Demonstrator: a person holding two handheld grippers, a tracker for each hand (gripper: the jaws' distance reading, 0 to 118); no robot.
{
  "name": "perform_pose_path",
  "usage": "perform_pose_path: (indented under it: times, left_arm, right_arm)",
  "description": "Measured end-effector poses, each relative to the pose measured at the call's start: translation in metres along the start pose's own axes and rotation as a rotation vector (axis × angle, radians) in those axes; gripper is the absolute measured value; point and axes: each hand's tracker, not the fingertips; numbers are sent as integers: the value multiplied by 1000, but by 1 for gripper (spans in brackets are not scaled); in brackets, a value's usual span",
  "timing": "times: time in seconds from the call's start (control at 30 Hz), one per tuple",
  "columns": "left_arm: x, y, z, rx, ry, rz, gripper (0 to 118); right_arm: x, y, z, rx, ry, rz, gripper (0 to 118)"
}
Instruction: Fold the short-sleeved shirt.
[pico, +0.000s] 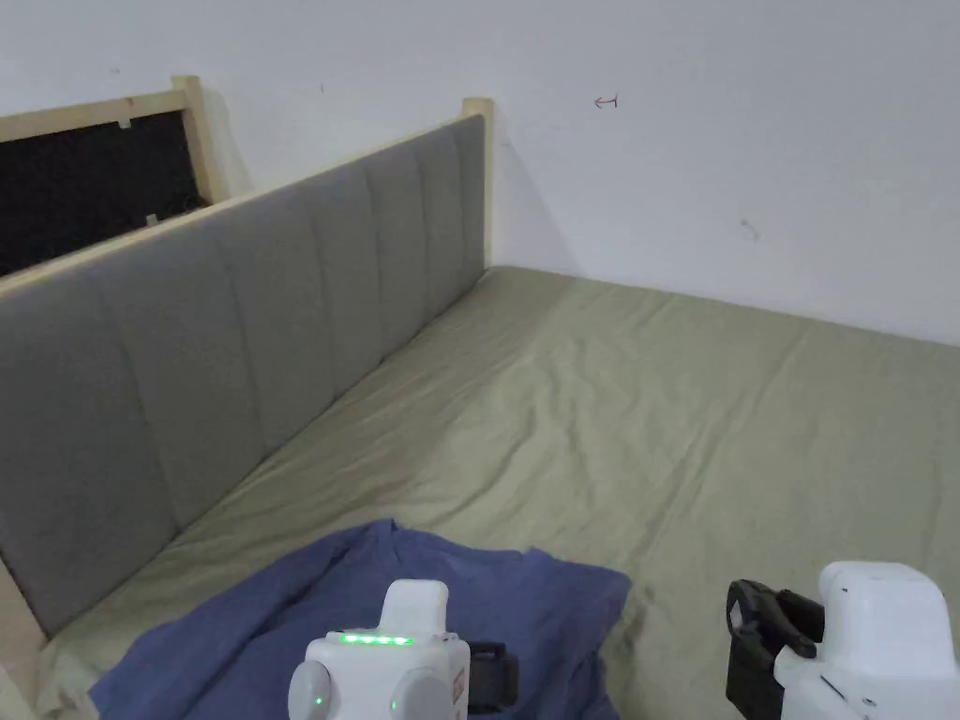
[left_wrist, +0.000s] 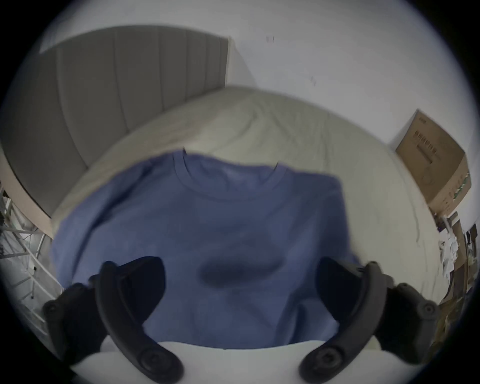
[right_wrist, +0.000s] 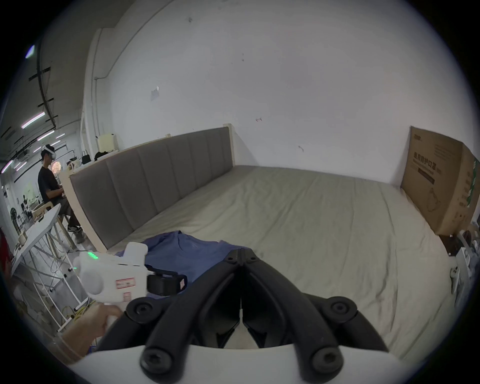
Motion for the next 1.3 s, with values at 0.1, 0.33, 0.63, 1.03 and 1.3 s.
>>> perform_pose_path:
  times: [0.1,0.33,0.63,1.03,1.3]
  left_arm:
    - [-4,-6,-31,-51,27,52,85]
    - [-2,-4,-39,-79,46,1,81]
    - [-10,5,-39,-97,96,33,0]
    - [-16,47,41,-26,-57,125,0]
    - [51,90,94,108,-248,26,0]
  right_arm:
    - [12,-5,-6,-30,-13,-31,0]
    - [37,-15,-12,-86,-31,-135,0]
    - [58,-18,-2,-96,-38,-195,0]
    - [97,-8,46,-7,-103,-330,0]
    - [120,-5,81,45,-172,-358,0]
